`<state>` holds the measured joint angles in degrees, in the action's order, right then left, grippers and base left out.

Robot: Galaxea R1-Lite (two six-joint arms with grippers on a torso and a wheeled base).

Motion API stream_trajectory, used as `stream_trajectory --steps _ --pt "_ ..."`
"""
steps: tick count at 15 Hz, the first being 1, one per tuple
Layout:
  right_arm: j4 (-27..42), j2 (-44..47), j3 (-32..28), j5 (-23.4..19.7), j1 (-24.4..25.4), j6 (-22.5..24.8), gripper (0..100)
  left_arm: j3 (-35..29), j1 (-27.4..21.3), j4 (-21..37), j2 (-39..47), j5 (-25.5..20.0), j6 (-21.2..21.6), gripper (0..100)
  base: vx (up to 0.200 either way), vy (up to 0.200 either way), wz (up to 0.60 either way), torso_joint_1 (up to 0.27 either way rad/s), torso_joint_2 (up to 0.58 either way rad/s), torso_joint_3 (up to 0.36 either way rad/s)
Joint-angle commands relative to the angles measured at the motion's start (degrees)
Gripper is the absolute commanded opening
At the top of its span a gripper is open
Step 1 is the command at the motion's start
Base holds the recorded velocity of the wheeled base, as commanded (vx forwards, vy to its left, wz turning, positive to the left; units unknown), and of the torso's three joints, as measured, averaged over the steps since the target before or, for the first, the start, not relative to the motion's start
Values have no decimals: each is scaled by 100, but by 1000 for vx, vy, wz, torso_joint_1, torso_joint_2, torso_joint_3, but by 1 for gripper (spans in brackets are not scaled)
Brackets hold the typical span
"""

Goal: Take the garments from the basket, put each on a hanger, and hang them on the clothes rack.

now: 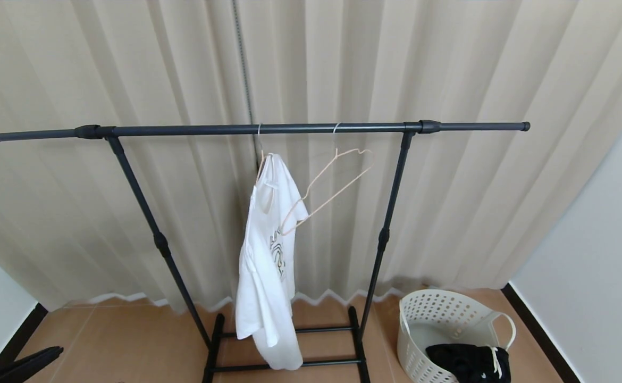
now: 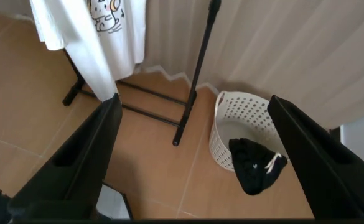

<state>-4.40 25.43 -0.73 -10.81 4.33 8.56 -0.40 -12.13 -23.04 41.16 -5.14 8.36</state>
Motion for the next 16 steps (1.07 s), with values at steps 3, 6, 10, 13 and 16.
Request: stream_trajectory --steps 3,6,10,13,16 --pt "721 -1611 -32 273 -152 -12 100 40 9 1399 -1725 462 174 100 0 0 0 0 0 0" --pt "730 -1849 -32 264 -152 -170 100 40 18 1873 -2481 796 166 100 0 0 0 0 0 0" --pt "739 -2191 -32 246 -275 -284 100 40 747 1882 -2938 945 368 100 0 0 0 0 0 0" --pt "721 -2534 -32 194 -415 -293 100 40 1591 1900 -3606 435 429 100 0 0 0 0 0 0" --pt "713 -2534 -24 185 -415 -346 100 40 1582 2155 -3623 -268 -353 100 0 0 0 0 0 0"
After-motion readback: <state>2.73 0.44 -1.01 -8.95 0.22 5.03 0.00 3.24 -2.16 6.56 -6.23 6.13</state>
